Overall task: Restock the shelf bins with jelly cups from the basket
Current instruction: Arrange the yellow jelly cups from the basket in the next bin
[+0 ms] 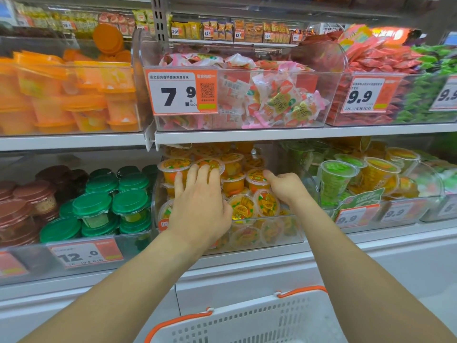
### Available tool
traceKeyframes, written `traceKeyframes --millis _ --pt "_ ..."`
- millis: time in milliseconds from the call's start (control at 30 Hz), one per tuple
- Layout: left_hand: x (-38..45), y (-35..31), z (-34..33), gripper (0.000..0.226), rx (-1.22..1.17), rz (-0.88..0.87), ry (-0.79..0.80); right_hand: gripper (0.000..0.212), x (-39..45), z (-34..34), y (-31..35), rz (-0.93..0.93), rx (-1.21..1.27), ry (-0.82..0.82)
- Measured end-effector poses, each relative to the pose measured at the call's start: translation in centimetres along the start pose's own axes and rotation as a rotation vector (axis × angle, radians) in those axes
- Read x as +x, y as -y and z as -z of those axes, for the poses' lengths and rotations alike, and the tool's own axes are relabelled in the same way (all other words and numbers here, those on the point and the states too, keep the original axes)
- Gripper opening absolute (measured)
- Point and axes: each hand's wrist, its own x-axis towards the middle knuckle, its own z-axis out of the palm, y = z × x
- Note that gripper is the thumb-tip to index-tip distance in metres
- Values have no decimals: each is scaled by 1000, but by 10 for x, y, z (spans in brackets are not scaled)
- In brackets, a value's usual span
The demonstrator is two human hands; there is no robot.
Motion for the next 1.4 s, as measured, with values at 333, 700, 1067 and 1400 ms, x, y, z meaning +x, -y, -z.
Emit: traceKeyframes --millis 333,700,1067,1400 --pt "-16 -24 -7 32 -94 -300 -46 45 -11 33 5 4 -336 124" --pt "8 -42 -26 50 -88 -213 218 24 -35 41 3 33 -332 188" --pt "19 -50 -38 50 -190 -172 284 6 -35 56 1 9 -183 317" --pt "27 -49 -45 59 -47 -286 319 26 -34 51 18 11 -872 253"
